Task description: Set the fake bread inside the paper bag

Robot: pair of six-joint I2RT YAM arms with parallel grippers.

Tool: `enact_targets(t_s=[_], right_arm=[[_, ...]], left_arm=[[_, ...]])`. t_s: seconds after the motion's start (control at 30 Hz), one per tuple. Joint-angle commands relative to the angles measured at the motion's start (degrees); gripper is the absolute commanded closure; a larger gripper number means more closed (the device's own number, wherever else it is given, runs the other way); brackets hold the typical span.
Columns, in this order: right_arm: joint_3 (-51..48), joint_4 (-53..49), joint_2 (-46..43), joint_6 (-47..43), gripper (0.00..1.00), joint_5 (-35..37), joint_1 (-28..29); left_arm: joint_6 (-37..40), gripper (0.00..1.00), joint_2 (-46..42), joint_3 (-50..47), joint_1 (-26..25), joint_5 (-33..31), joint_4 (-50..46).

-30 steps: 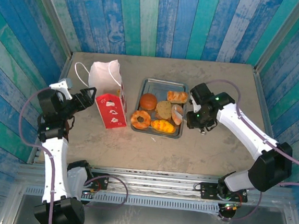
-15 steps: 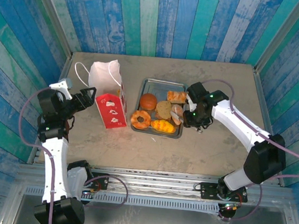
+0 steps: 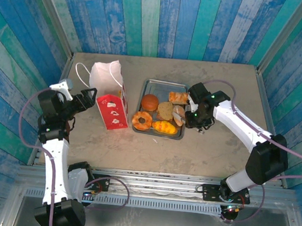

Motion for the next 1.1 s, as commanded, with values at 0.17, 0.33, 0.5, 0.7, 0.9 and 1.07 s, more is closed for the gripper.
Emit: enact_targets(t_s=[0.17, 0.33, 0.5, 0.7, 0.9, 1.07], right_arm=[[0.44, -0.44, -4.77, 0.33, 0.63, 1.64, -0.26], [0.36, -0.32, -9.70, 0.95, 0.64, 2.12, 0.03], [1.82, -0.34, -14.79, 2.57, 0.64, 1.86, 0.46], [6.45, 0.82, -18.62, 3.30, 0.65, 3.55, 4.81], [11.86, 4.66, -19.98, 3.14, 0.65, 6.96, 12.22], [16.90, 8.41, -19.22, 2.35, 0.65, 8.88, 18.02]], left_arm=[[0.19, 0.06, -1.10, 1.58, -0.15, -1.75, -0.64], [-1.92, 0.06, -1.66, 2.02, -0.18, -4.27, -0.78], [-2.36, 0.06, 2.66, 5.12, -0.05, -5.23, -2.94], [-6.65, 0.04, 8.79, 6.66, 3.13, 5.40, 3.51], [-9.66, 0.09, 13.47, 8.20, 5.63, 15.76, 9.21], [-8.32, 0.18, 15.65, 9.16, 5.53, 14.86, 8.55]])
